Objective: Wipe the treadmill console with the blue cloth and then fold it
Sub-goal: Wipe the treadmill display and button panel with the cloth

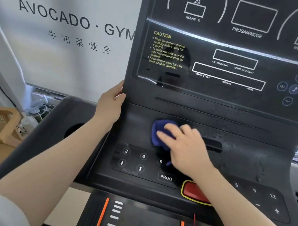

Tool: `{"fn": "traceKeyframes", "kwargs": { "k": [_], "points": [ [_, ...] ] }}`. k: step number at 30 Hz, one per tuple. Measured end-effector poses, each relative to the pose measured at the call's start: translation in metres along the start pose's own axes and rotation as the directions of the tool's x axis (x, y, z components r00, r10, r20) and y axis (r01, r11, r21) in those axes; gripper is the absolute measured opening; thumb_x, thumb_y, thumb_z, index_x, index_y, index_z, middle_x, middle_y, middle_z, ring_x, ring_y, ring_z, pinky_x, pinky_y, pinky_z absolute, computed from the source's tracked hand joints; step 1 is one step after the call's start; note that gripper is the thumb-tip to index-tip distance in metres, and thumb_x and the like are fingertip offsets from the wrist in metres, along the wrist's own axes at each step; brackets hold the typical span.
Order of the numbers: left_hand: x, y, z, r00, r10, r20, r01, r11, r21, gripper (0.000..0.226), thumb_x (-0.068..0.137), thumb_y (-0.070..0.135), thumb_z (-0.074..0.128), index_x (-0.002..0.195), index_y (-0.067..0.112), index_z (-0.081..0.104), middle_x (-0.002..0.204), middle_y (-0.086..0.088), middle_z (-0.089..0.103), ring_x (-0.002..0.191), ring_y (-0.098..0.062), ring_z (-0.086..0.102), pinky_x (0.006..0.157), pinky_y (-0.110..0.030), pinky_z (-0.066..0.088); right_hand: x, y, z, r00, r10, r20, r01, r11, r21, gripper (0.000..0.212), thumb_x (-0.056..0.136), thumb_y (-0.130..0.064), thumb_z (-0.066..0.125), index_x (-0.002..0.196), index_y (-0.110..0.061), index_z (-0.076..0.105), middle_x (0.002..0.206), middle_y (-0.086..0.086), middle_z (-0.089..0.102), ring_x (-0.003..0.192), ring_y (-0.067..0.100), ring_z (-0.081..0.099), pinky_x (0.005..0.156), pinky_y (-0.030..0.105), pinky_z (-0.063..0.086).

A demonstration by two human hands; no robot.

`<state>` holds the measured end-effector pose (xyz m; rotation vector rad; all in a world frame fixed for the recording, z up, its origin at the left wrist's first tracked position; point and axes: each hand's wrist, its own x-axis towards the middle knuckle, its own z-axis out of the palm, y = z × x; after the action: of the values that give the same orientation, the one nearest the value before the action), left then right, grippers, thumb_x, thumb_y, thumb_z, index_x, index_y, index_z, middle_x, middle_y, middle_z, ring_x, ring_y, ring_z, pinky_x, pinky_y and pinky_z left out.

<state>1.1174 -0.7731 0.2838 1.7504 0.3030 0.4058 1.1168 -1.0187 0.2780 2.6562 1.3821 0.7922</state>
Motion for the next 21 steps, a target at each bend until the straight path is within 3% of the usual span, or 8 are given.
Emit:
{"fn": "traceKeyframes", "kwargs": {
  "k": [4, 6, 7, 10, 14, 16, 18, 21],
  "points": [
    [-0.006, 0.007, 0.007, 0.999, 0.008, -0.050, -0.008, 1.000, 0.012, 0.056, 0.089, 0.005, 0.032, 0.127, 0.041, 0.052, 0.107, 0.032, 0.061, 0.111, 0.000, 0.054, 0.099, -0.021, 0.039, 0.008, 0.004, 0.008, 0.955, 0.258, -0.144, -0.260, 0.966, 0.004, 0.048, 0.062, -0.013, 0.037, 0.096, -0.017, 0.070, 0.116, 0.006, 0.064, 0.072, 0.030, 0.052, 0.059, 0.032, 0.034],
    [-0.009, 0.008, 0.011, 0.994, 0.009, -0.107, -0.003, 0.999, 0.054, 0.056, 0.088, 0.007, 0.031, 0.127, 0.043, 0.050, 0.108, 0.027, 0.062, 0.110, -0.006, 0.055, 0.100, -0.026, 0.041, 0.016, -0.020, 0.016, 0.922, 0.342, -0.180, -0.330, 0.939, 0.093, 0.035, 0.056, -0.009, 0.050, 0.086, -0.011, 0.069, 0.112, 0.010, 0.065, 0.068, 0.033, 0.054, 0.056, 0.033, 0.038],
    [-0.010, 0.008, 0.012, 0.991, 0.017, -0.130, -0.008, 0.998, 0.070, 0.055, 0.087, 0.009, 0.031, 0.126, 0.043, 0.050, 0.111, 0.023, 0.062, 0.110, -0.009, 0.055, 0.101, -0.030, 0.041, 0.022, -0.033, 0.019, 0.933, 0.323, -0.159, -0.305, 0.944, 0.127, 0.036, 0.051, -0.009, 0.063, 0.086, -0.010, 0.070, 0.111, 0.011, 0.065, 0.068, 0.035, 0.055, 0.055, 0.034, 0.040],
    [-0.012, 0.010, 0.012, 0.992, 0.018, -0.128, -0.010, 0.998, 0.064, 0.052, 0.089, 0.009, 0.032, 0.126, 0.040, 0.052, 0.111, 0.017, 0.064, 0.107, -0.012, 0.057, 0.099, -0.033, 0.044, 0.042, -0.054, 0.018, 0.993, 0.113, -0.041, -0.110, 0.991, 0.071, 0.071, 0.027, -0.024, 0.089, 0.096, -0.016, 0.072, 0.109, 0.005, 0.066, 0.070, 0.031, 0.057, 0.055, 0.030, 0.043],
    [-0.013, 0.016, 0.008, 0.996, -0.020, -0.089, 0.020, 1.000, 0.000, 0.052, 0.091, 0.005, 0.033, 0.126, 0.037, 0.054, 0.102, 0.021, 0.065, 0.102, -0.008, 0.059, 0.093, -0.025, 0.046, 0.066, -0.043, 0.010, 0.999, -0.030, 0.039, 0.034, 0.991, -0.129, 0.059, 0.051, -0.039, 0.080, 0.108, -0.030, 0.067, 0.122, -0.007, 0.061, 0.085, 0.019, 0.059, 0.063, 0.027, 0.040],
    [-0.014, 0.017, 0.005, 0.998, -0.051, -0.032, 0.046, 0.989, -0.140, 0.049, 0.093, 0.003, 0.034, 0.124, 0.034, 0.056, 0.107, 0.015, 0.067, 0.104, -0.007, 0.061, 0.090, -0.023, 0.047, 0.074, -0.033, 0.010, 0.998, -0.060, 0.024, 0.064, 0.970, -0.233, 0.062, 0.057, -0.040, 0.075, 0.117, -0.029, 0.065, 0.127, -0.007, 0.059, 0.092, 0.019, 0.060, 0.067, 0.027, 0.040],
    [-0.010, 0.018, -0.002, 0.994, -0.105, 0.013, 0.105, 0.972, -0.212, 0.042, 0.095, 0.007, 0.037, 0.127, 0.028, 0.055, 0.113, 0.007, 0.066, 0.104, -0.009, 0.061, 0.089, -0.022, 0.049, 0.083, -0.027, 0.013, 0.998, -0.051, -0.044, 0.036, 0.957, -0.288, 0.057, 0.064, -0.033, 0.066, 0.121, -0.026, 0.063, 0.129, -0.005, 0.058, 0.096, 0.021, 0.057, 0.071, 0.030, 0.035],
    [0.002, 0.018, -0.014, 0.989, -0.122, 0.080, 0.131, 0.984, -0.121, 0.049, 0.096, 0.016, 0.043, 0.143, 0.028, 0.034, 0.105, 0.001, 0.060, 0.099, -0.013, 0.055, 0.097, -0.029, 0.042, 0.094, -0.018, 0.013, 0.984, 0.018, -0.178, -0.059, 0.973, -0.224, 0.054, 0.069, -0.019, 0.047, 0.120, -0.021, 0.063, 0.127, 0.002, 0.059, 0.094, 0.027, 0.041, 0.070, 0.033, 0.027]
  ]
}}
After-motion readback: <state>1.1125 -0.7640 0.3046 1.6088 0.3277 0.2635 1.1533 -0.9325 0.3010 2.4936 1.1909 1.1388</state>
